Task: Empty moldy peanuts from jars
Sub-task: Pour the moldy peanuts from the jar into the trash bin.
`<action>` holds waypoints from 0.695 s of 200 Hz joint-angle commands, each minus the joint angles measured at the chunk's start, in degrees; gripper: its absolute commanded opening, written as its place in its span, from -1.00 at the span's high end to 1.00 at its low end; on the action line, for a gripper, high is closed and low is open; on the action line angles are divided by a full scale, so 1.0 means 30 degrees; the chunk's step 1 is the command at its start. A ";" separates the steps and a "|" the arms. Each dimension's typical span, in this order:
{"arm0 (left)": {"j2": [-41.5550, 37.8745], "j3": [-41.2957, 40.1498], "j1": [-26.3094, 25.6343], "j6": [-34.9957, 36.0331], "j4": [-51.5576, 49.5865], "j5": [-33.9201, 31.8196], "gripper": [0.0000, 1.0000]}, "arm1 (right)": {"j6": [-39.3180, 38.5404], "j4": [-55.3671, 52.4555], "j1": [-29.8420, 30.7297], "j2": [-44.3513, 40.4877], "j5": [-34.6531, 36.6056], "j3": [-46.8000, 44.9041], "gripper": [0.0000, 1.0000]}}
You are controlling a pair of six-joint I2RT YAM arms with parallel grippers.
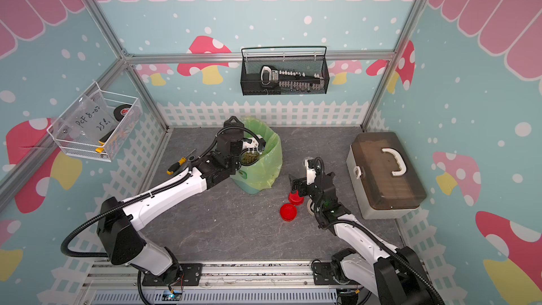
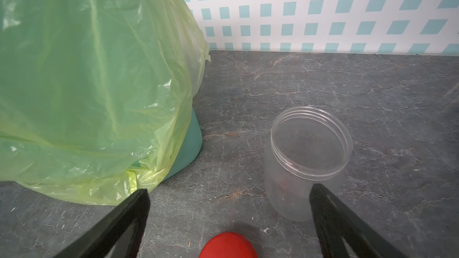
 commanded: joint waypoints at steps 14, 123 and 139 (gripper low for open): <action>-0.2121 0.2397 0.0169 -0.7908 -0.4940 0.2209 0.54 | 0.0067 0.0279 -0.0119 -0.0174 0.0136 -0.0224 -0.97; -0.4591 0.6226 0.3925 -2.3672 -1.1033 1.7381 0.52 | 0.0081 0.0279 -0.0119 -0.0087 0.0103 -0.0167 -0.97; -0.4687 0.5878 0.4982 -2.5554 -1.0936 1.9806 0.52 | 0.0095 0.0309 -0.0111 -0.0094 0.0115 -0.0164 -0.97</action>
